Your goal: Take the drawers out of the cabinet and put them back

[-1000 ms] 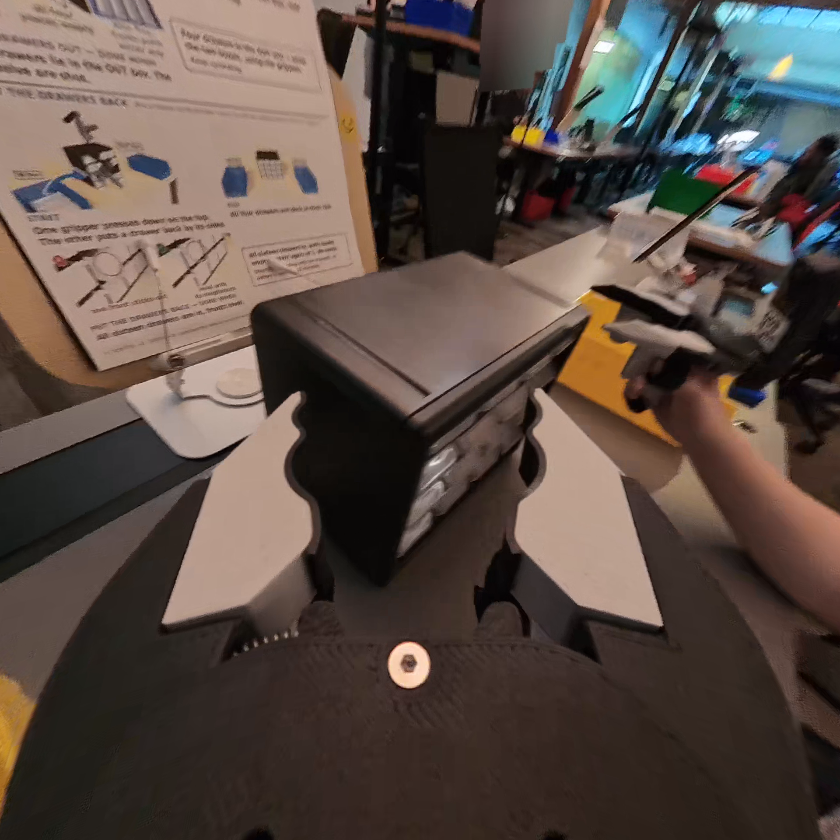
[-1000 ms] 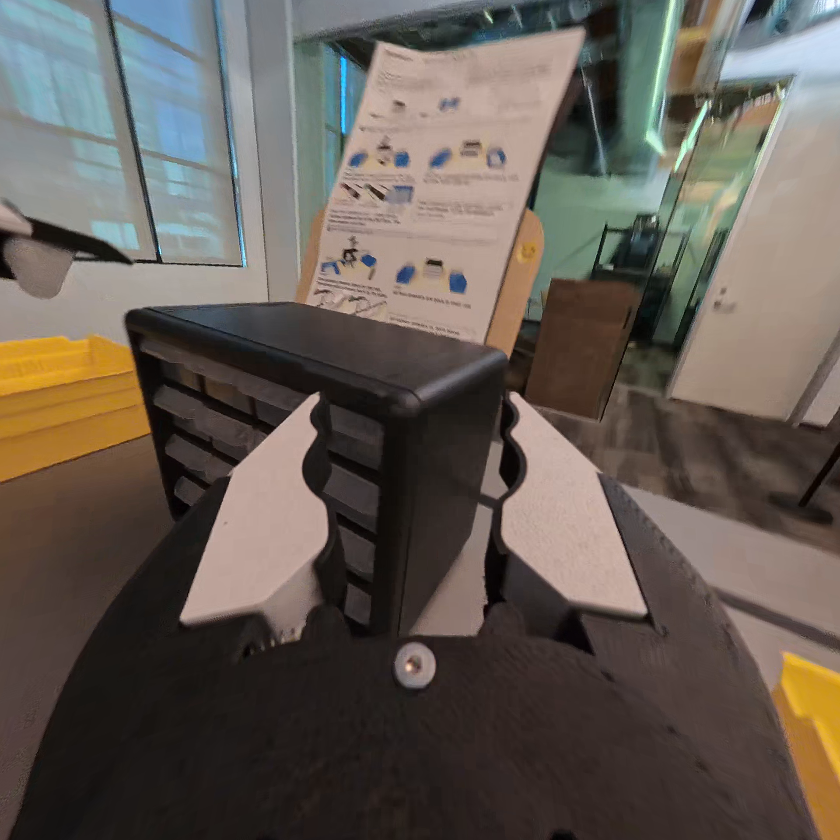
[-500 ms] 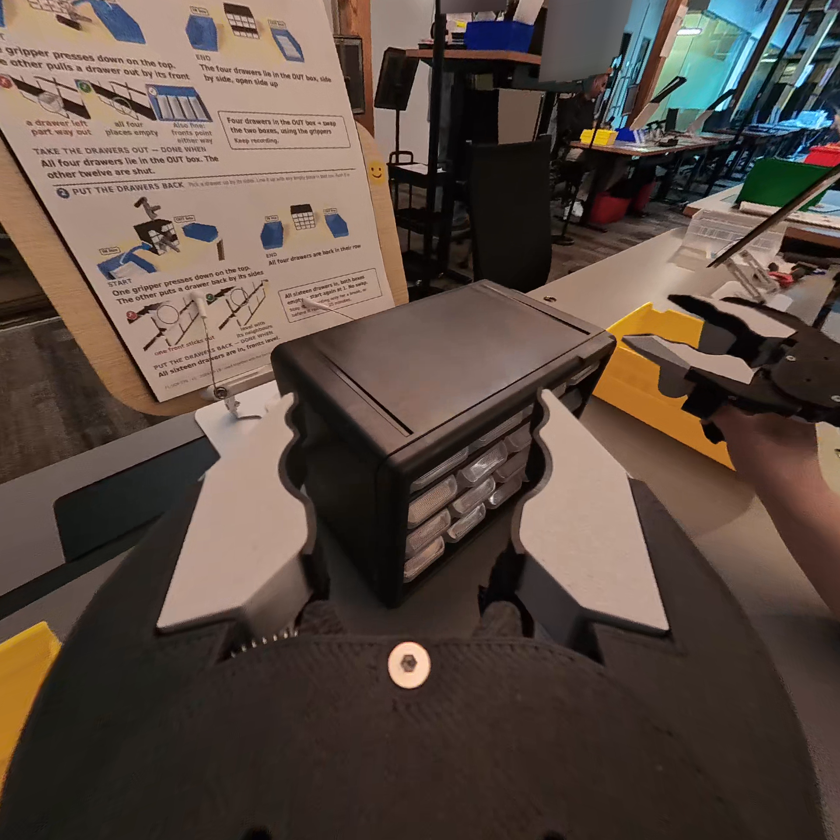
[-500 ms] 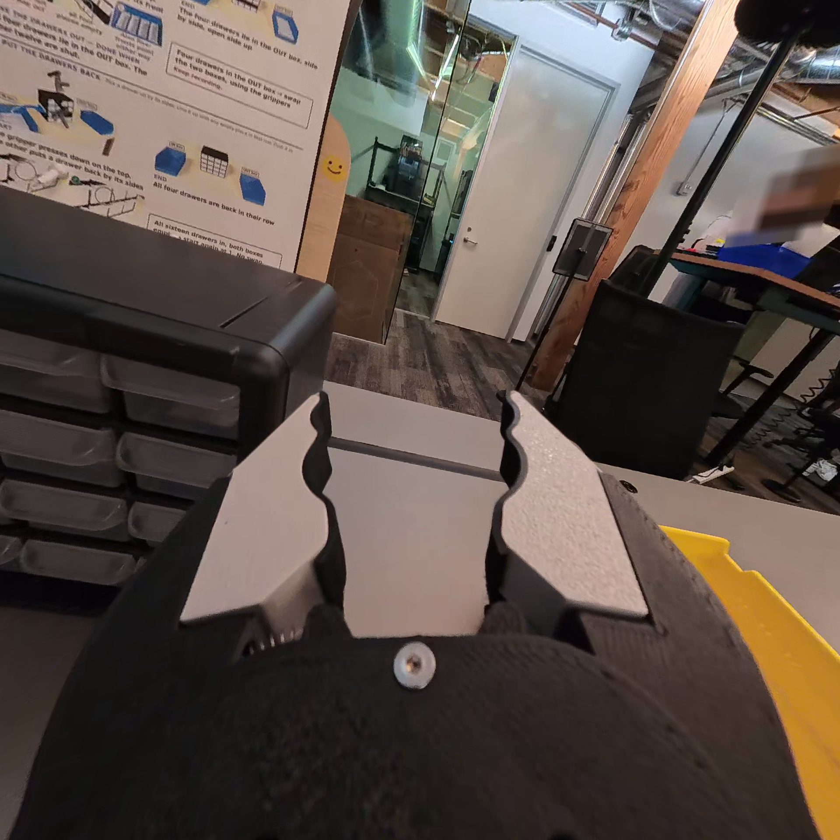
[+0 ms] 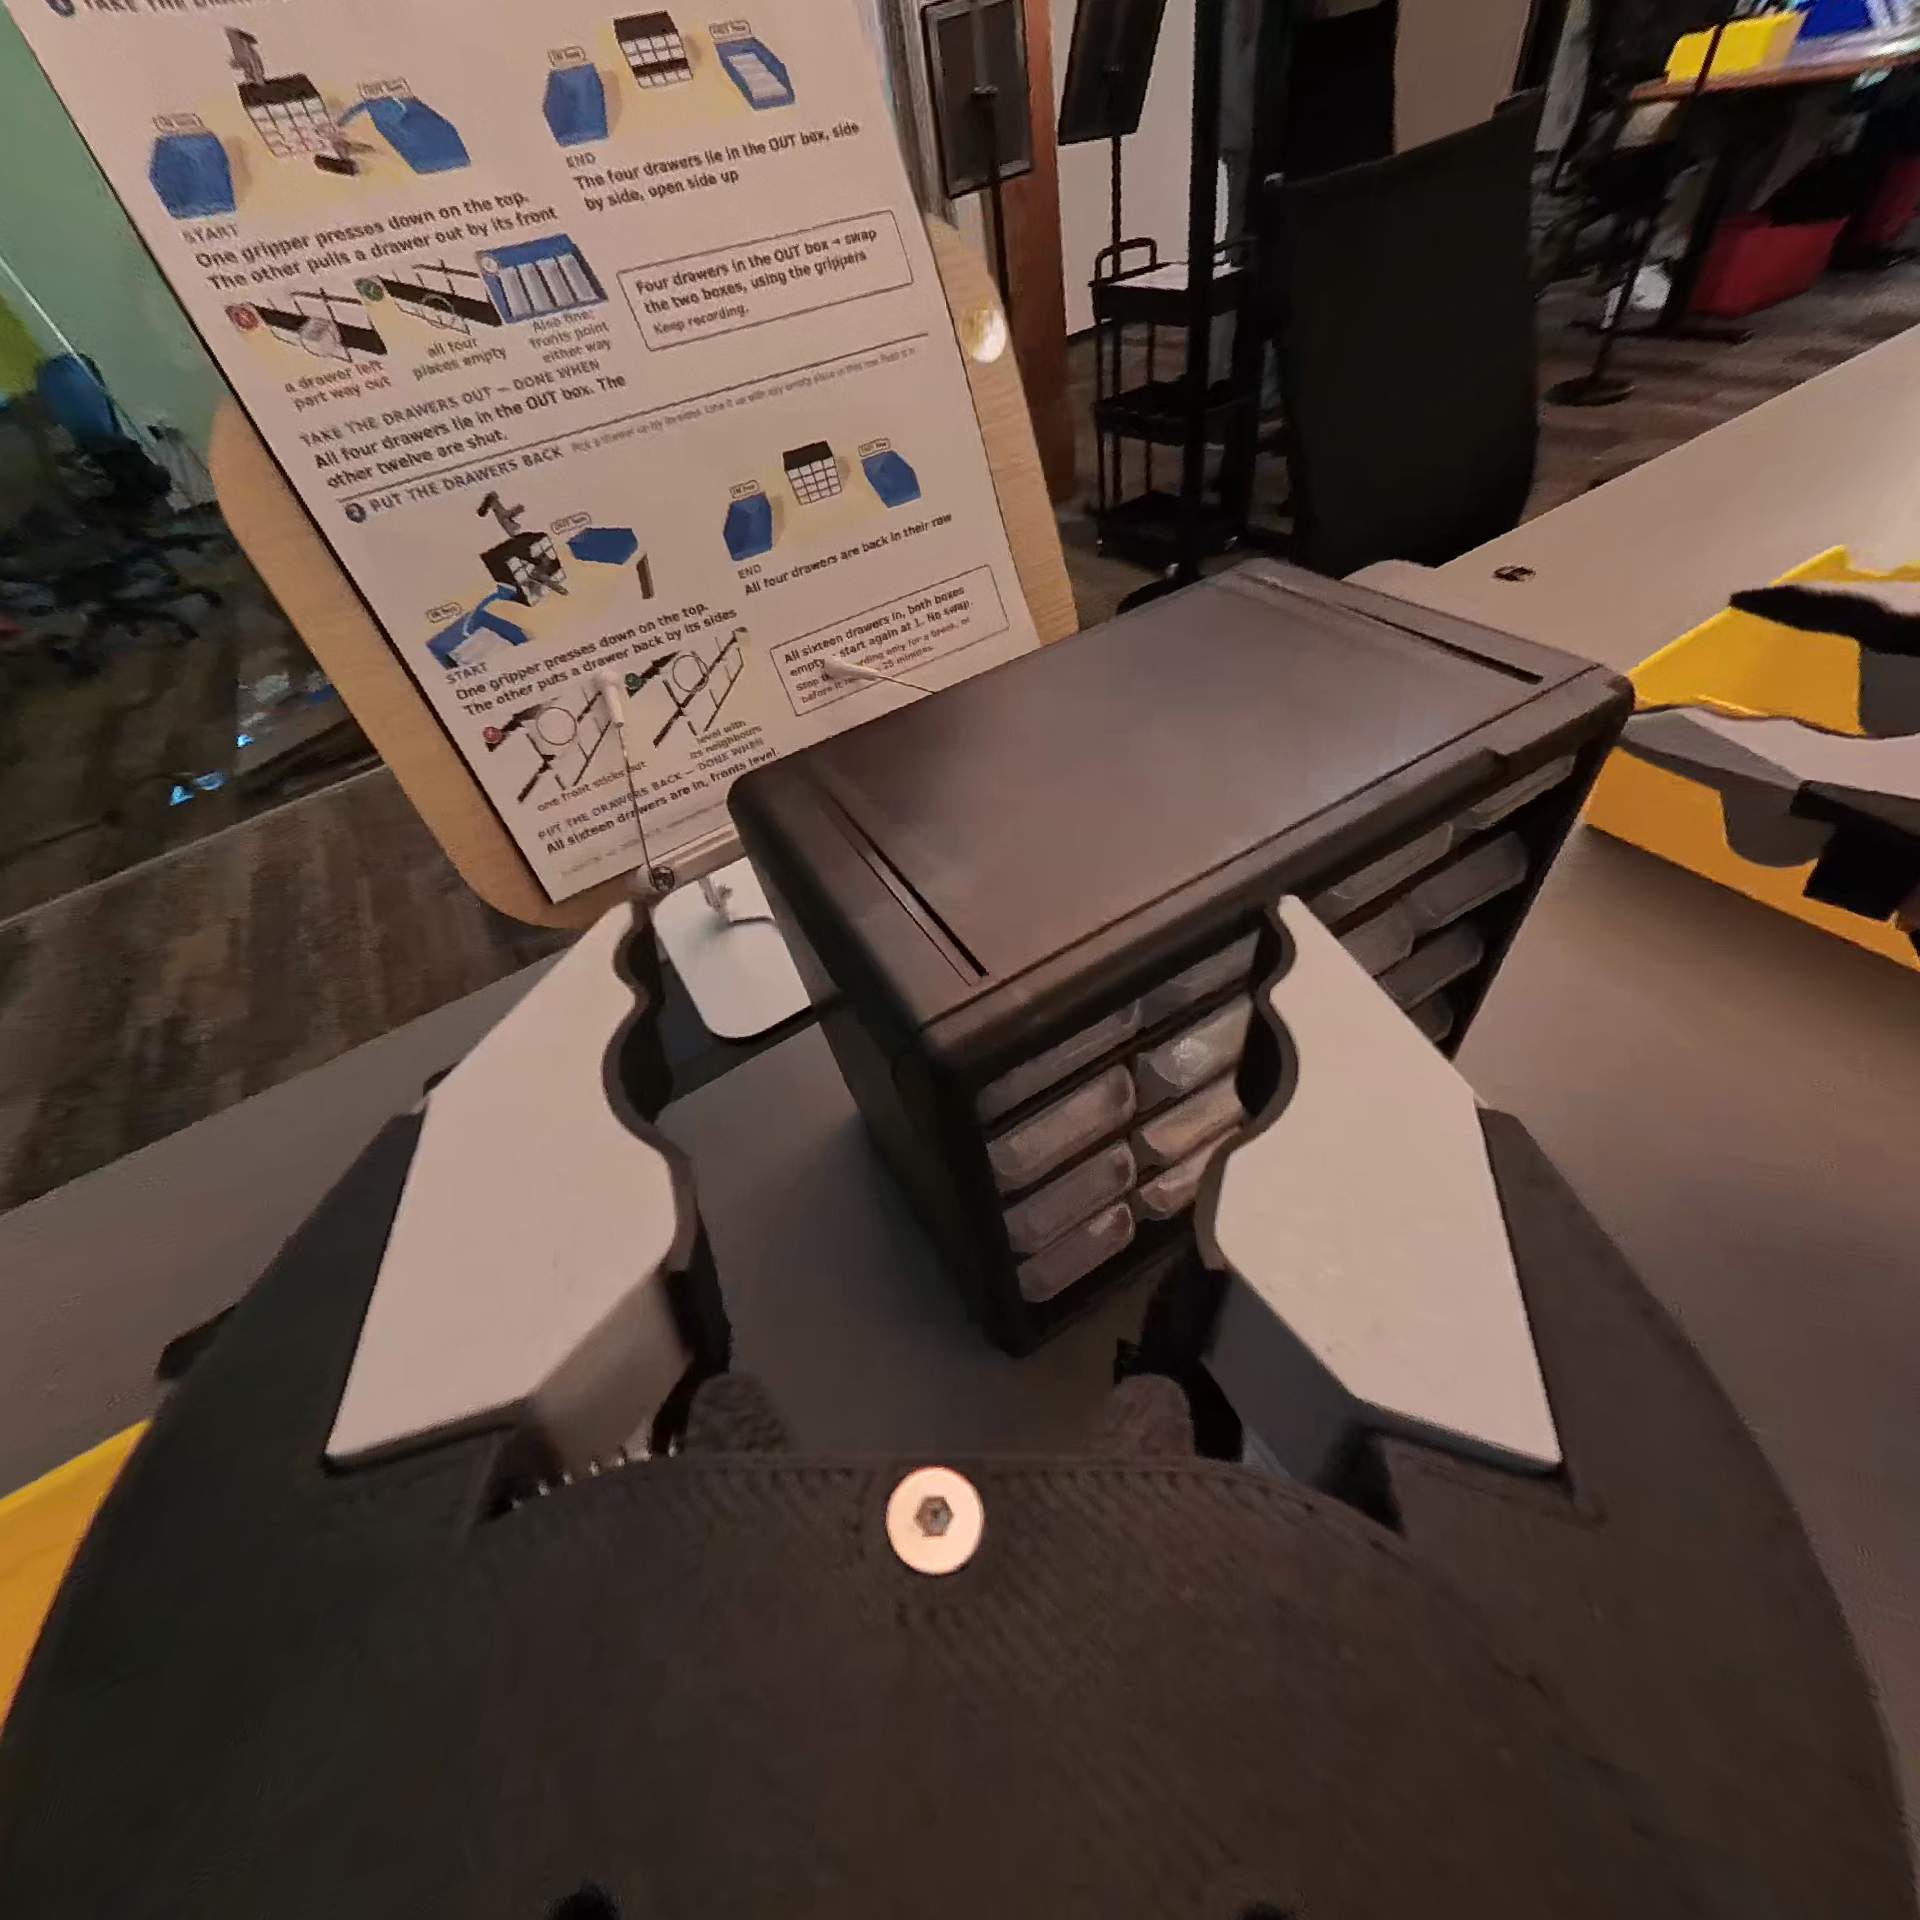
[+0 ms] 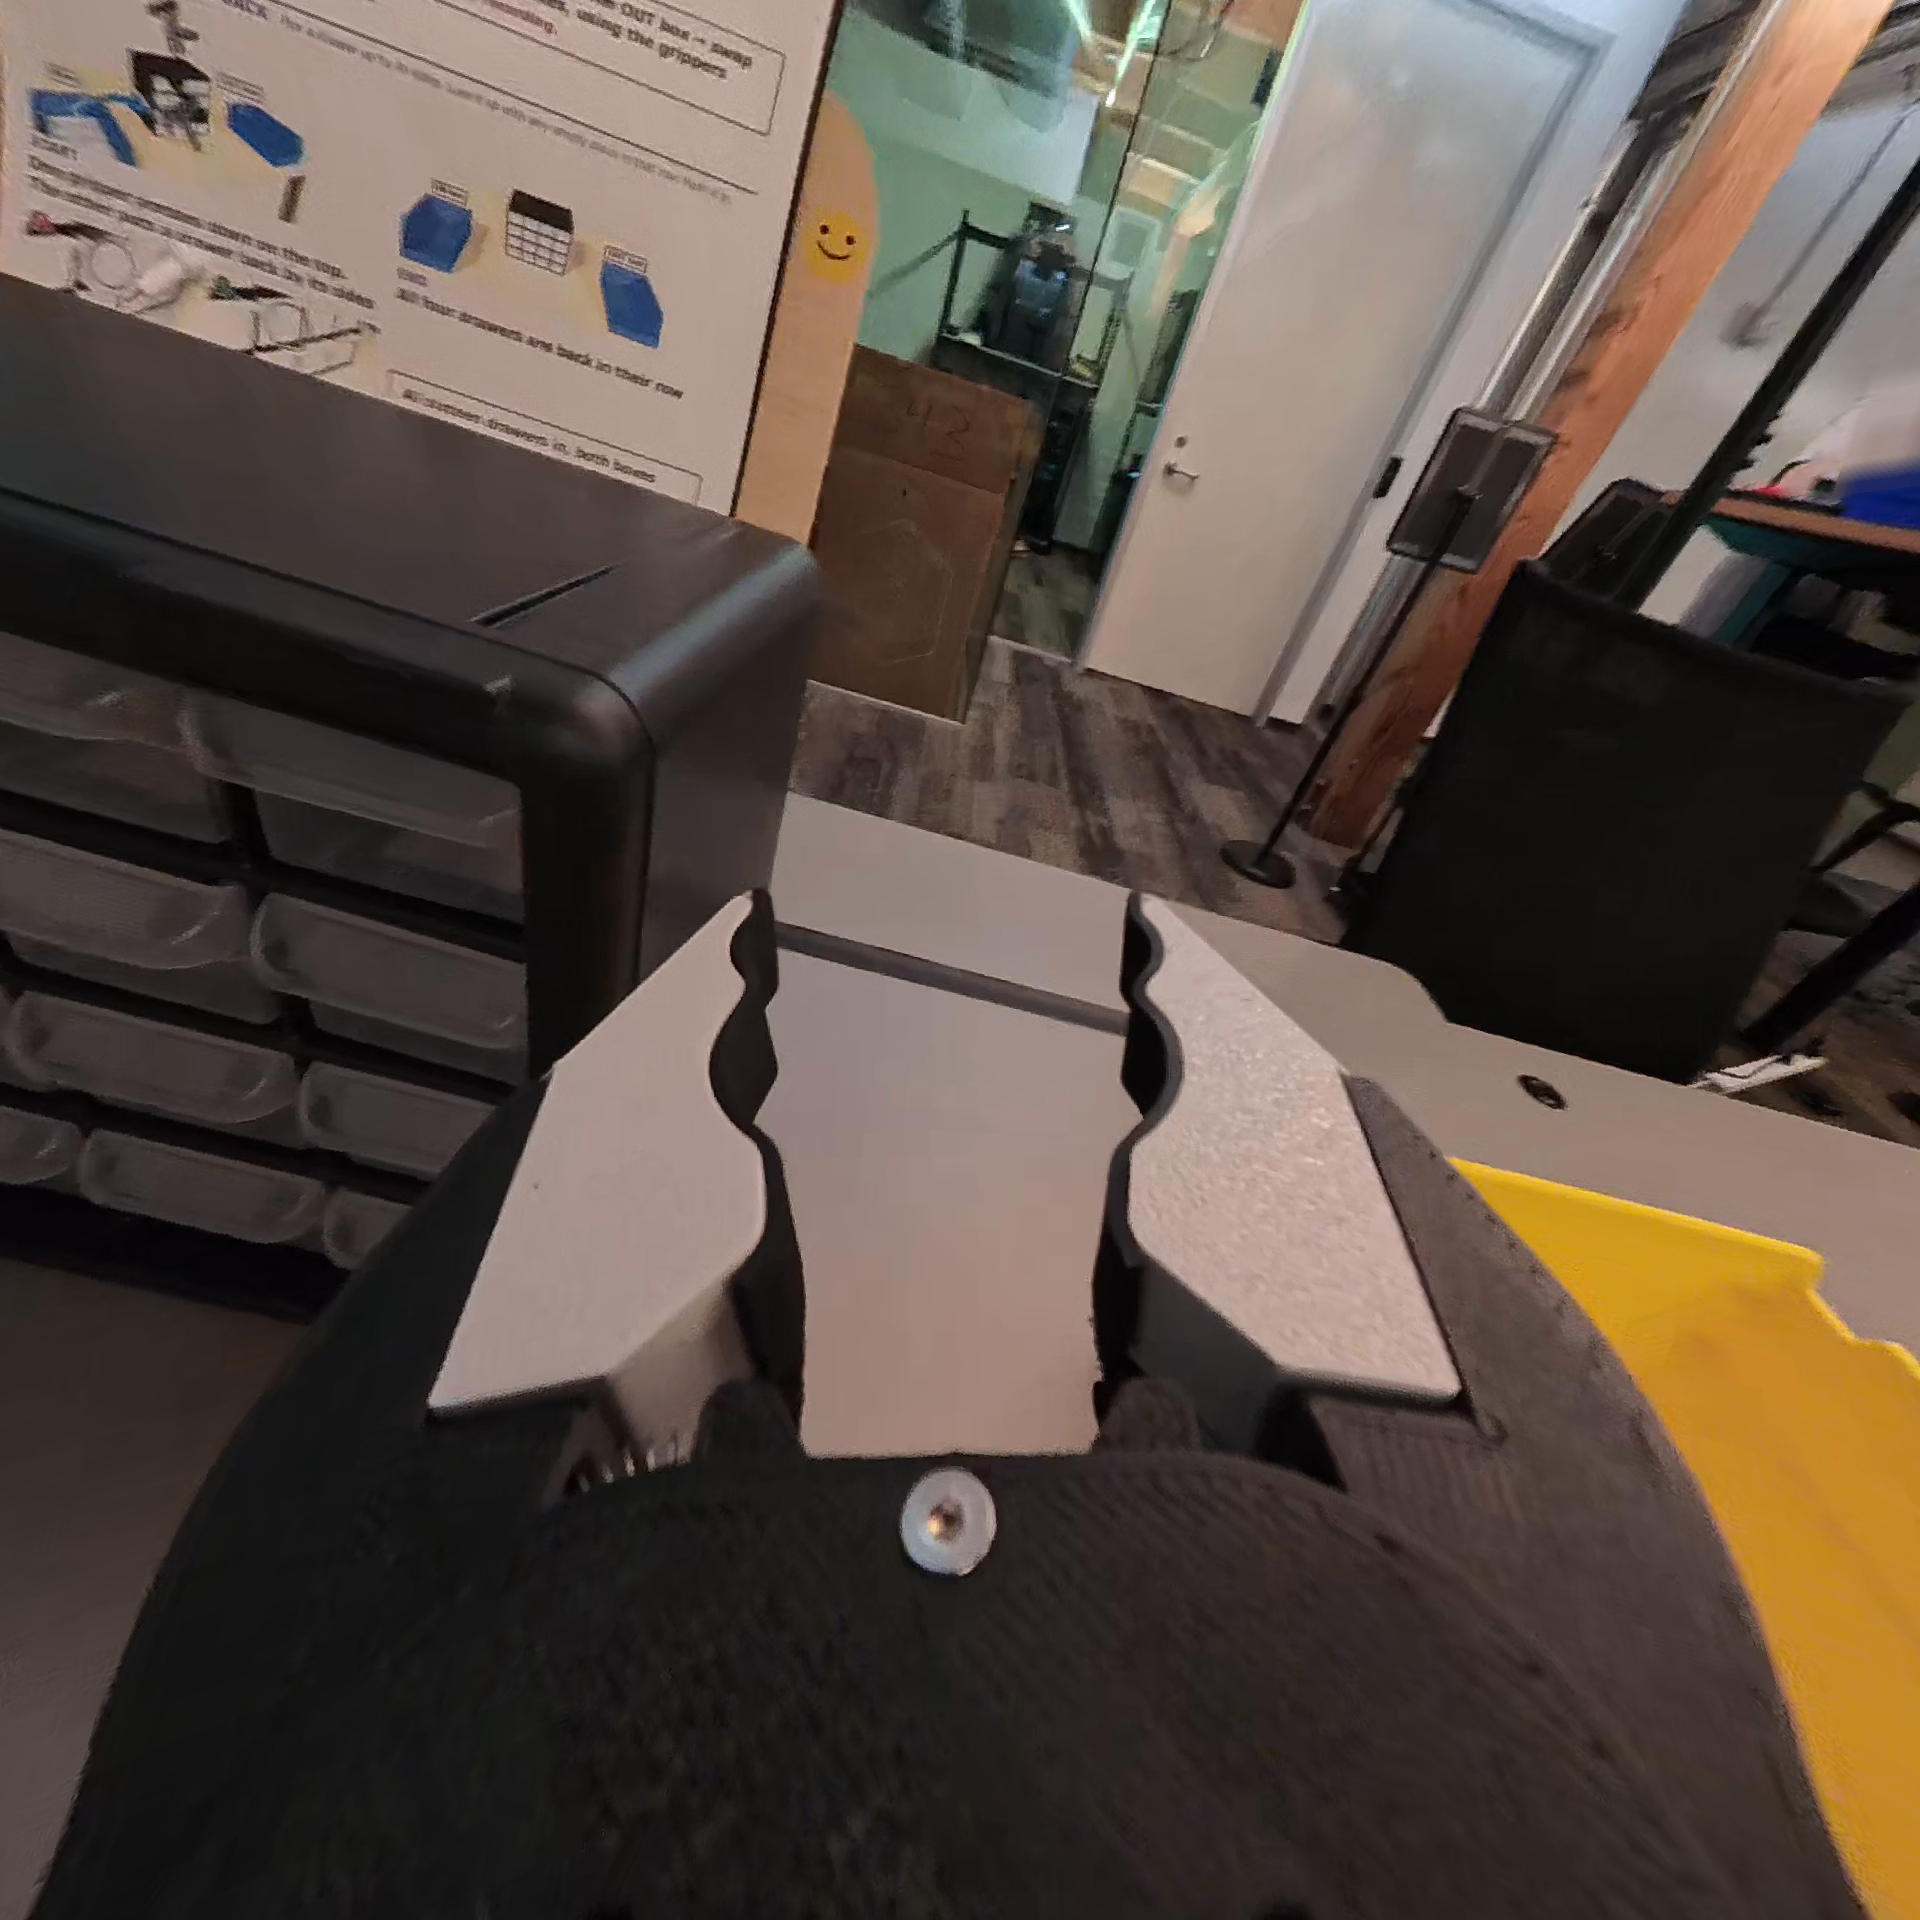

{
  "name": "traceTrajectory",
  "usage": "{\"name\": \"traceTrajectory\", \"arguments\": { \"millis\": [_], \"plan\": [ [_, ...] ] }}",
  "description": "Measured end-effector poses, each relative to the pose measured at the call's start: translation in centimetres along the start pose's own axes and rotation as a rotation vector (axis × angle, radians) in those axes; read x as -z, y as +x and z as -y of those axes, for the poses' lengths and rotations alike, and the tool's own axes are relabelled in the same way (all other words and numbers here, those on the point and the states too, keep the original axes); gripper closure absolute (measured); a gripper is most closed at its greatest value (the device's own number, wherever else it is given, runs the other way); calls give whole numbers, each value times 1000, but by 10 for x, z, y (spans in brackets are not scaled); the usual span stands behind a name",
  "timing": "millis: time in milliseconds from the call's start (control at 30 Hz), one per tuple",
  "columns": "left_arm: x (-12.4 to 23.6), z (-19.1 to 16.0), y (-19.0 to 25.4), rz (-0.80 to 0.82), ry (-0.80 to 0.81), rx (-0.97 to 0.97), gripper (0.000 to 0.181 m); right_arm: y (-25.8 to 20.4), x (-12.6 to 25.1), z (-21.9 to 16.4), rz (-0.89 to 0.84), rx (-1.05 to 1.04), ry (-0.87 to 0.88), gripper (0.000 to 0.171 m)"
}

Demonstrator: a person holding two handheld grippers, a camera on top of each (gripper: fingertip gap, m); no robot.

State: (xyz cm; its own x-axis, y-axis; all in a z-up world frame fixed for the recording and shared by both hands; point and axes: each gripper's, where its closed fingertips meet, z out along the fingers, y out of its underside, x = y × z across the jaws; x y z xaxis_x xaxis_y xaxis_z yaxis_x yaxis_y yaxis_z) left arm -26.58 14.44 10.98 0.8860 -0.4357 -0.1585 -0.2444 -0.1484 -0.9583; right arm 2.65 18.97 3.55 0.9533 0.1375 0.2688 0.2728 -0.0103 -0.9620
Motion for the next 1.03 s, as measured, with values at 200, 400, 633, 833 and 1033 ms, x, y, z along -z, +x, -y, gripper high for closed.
{"name": "traceTrajectory", "arguments": {
  "millis": [200,400,633,833,1033],
  "plan": [
    [16,-71,28,31,-157,64,57,-29,47,-18,168,-141,-74,78],
    [24,-197,52,152,-286,250,52,-101,90,-89,278,-241,-316,57],
    [11,-248,68,220,-394,292,39,-162,85,-119,196,-237,-459,22],
    [-3,-273,76,269,-562,318,24,-180,71,-155,113,-318,-649,22],
    [-9,-274,75,341,-581,337,23,-170,63,-163,-34,-314,-704,35]
  ]
}}
